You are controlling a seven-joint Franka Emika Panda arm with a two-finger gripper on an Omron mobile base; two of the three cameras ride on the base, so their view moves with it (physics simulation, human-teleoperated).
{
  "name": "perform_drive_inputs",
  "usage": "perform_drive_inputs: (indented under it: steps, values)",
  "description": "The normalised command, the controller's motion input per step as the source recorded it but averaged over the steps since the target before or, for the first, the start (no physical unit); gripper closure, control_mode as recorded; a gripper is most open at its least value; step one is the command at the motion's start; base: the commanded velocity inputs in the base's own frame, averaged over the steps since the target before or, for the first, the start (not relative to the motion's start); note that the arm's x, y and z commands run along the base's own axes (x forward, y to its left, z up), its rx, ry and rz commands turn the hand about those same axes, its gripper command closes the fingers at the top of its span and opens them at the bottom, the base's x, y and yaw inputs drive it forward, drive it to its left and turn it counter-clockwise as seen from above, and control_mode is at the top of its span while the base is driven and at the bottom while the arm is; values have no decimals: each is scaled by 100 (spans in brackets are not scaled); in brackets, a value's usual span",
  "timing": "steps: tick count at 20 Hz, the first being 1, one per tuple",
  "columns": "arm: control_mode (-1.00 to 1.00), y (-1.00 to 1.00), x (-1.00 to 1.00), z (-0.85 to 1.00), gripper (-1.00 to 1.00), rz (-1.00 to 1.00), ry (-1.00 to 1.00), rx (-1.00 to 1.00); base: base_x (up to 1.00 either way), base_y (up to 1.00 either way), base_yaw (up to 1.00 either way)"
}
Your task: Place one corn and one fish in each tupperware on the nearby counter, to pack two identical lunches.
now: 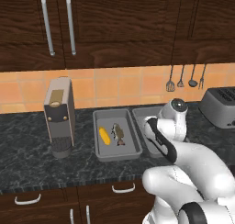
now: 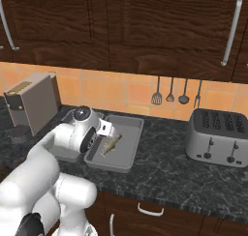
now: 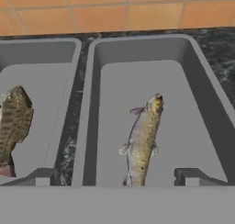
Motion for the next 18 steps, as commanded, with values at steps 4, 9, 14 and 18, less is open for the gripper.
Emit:
perform_drive_inputs:
  steps: [4, 9, 14, 18]
  values:
    - [-100, 1, -77, 89, -100, 0, -4, -5, 0, 0, 0]
    - [-100, 0, -97, 58, -100, 0, -17, 0, 0, 0, 0]
    - [-100, 0, -80, 47, -100, 0, -14, -1, 0, 0, 0]
    - [-100, 0, -81, 55, -100, 0, -18, 0, 0, 0, 0]
